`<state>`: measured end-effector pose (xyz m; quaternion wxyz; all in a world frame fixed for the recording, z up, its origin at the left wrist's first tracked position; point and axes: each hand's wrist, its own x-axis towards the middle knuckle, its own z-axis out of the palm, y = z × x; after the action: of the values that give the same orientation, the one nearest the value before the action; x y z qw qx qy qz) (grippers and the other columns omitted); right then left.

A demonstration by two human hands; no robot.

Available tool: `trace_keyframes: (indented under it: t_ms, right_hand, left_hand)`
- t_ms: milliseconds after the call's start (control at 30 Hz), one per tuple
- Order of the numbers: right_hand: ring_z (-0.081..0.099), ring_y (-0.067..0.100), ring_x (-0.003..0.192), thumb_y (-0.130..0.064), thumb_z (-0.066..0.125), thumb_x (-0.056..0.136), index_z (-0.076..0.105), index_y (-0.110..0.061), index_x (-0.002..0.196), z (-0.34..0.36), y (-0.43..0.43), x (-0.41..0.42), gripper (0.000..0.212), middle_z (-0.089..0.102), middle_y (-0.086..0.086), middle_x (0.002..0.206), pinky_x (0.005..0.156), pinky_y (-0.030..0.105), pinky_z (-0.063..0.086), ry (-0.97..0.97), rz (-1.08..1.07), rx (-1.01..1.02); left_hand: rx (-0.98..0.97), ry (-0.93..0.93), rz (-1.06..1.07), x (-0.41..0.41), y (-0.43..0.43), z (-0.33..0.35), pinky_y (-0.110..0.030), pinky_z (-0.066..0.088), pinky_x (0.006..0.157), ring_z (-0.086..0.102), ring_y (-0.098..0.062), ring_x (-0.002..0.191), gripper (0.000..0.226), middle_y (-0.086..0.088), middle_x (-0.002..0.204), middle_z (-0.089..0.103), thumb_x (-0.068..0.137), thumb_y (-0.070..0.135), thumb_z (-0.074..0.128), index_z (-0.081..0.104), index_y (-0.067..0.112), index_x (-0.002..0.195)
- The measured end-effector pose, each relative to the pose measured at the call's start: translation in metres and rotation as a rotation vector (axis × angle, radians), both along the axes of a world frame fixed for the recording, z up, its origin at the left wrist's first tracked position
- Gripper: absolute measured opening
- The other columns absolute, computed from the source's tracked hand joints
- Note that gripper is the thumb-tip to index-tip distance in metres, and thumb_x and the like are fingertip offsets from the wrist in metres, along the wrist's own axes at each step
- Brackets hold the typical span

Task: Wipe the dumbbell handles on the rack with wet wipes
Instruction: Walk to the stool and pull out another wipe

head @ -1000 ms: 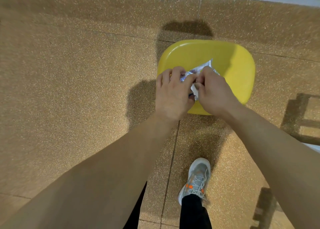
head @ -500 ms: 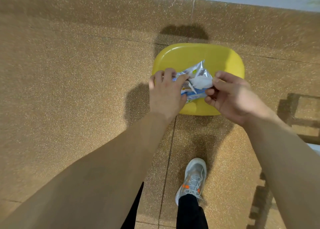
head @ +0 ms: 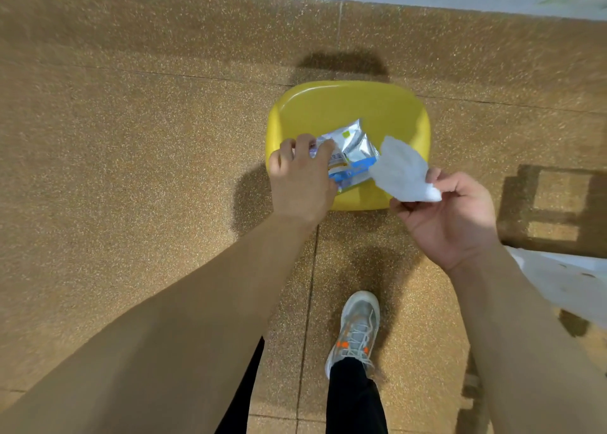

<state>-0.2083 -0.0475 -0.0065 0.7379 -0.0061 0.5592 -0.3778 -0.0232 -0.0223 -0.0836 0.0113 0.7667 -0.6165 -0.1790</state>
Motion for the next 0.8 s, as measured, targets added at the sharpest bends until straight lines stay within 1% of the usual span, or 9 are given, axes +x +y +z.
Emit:
trace_keyframes:
  t_ms: [100,167,267,400,500,633,700,733,800]
  right_hand:
    - [0.064,0.022,0.067,-0.009,0.044,0.062,0.046,-0.016,0.063,0.002,0.005,-0.006,0.007,0.056,0.002,0.073,0.066,0.031,0.048,-0.004,-0.038,0.027]
    - [0.065,0.028,0.080,-0.009,0.043,0.063,0.048,-0.016,0.060,0.002,0.007,-0.012,0.009,0.059,0.003,0.077,0.068,0.032,0.050,-0.008,-0.062,0.041]
    - [0.061,0.026,0.080,-0.006,0.041,0.063,0.045,-0.015,0.063,0.004,0.012,-0.016,0.010,0.056,-0.001,0.068,0.072,0.035,0.046,-0.003,-0.098,0.052]
    - [0.058,0.021,0.072,0.001,0.036,0.074,0.050,-0.016,0.050,0.003,0.022,-0.017,0.032,0.051,-0.005,0.065,0.070,0.034,0.048,0.000,-0.158,0.074]
    - [0.056,0.024,0.076,-0.009,0.044,0.063,0.044,-0.012,0.063,-0.004,0.032,-0.015,0.003,0.051,0.001,0.070,0.062,0.032,0.049,0.034,-0.093,0.046]
    - [0.056,0.025,0.081,-0.011,0.044,0.062,0.041,-0.014,0.063,-0.007,0.043,-0.010,0.004,0.049,0.003,0.076,0.063,0.033,0.047,-0.008,-0.111,0.085]
    - [0.058,0.025,0.079,-0.011,0.043,0.062,0.040,-0.014,0.062,-0.005,0.047,-0.008,0.005,0.050,0.002,0.073,0.064,0.033,0.046,-0.032,-0.147,0.118]
    - [0.058,0.025,0.077,-0.011,0.043,0.062,0.039,-0.015,0.062,-0.003,0.049,-0.008,0.005,0.050,0.002,0.072,0.063,0.032,0.046,-0.040,-0.161,0.131]
    - [0.058,0.026,0.079,-0.010,0.042,0.063,0.038,-0.015,0.064,0.001,0.051,-0.007,0.006,0.050,0.003,0.074,0.063,0.032,0.048,-0.065,-0.185,0.138]
  left_hand:
    - [-0.119,0.039,0.009,0.000,0.004,0.007,-0.042,0.044,0.090,0.052,-0.030,0.111,0.055,-0.004,0.126,0.058,0.081,0.031,0.069,0.055,0.019,0.134]
    - [-0.216,0.089,0.047,0.000,0.007,0.010,-0.044,0.048,0.077,0.056,-0.030,0.096,0.039,-0.006,0.111,0.062,0.081,0.026,0.069,0.060,0.013,0.117]
    - [-0.197,0.123,-0.038,-0.003,0.008,0.012,-0.041,0.050,0.069,0.058,-0.029,0.093,0.030,-0.005,0.109,0.064,0.080,0.020,0.067,0.065,0.014,0.110]
    - [-0.069,0.122,-0.157,-0.017,0.007,0.009,-0.042,0.050,0.079,0.054,-0.034,0.110,0.048,-0.006,0.127,0.059,0.079,0.017,0.065,0.064,0.016,0.127]
    - [0.112,0.090,-0.133,-0.025,0.006,0.010,-0.043,0.044,0.091,0.046,-0.033,0.120,0.054,-0.004,0.140,0.049,0.086,0.019,0.060,0.054,0.020,0.139]
    - [0.245,-0.015,-0.208,-0.030,0.008,0.010,-0.042,0.039,0.097,0.038,-0.031,0.130,0.062,-0.001,0.153,0.034,0.091,0.024,0.057,0.038,0.024,0.150]
    - [0.299,0.009,-0.199,-0.031,0.006,0.015,-0.042,0.038,0.100,0.036,-0.030,0.132,0.061,-0.001,0.155,0.033,0.091,0.024,0.057,0.039,0.026,0.150]
    - [0.278,0.042,-0.181,-0.031,0.004,0.021,-0.042,0.039,0.100,0.037,-0.031,0.132,0.058,-0.002,0.154,0.035,0.091,0.023,0.057,0.044,0.027,0.148]
    - [0.113,0.171,-0.102,-0.034,0.002,0.037,-0.043,0.047,0.095,0.044,-0.032,0.127,0.045,-0.003,0.147,0.046,0.092,0.024,0.057,0.058,0.028,0.137]
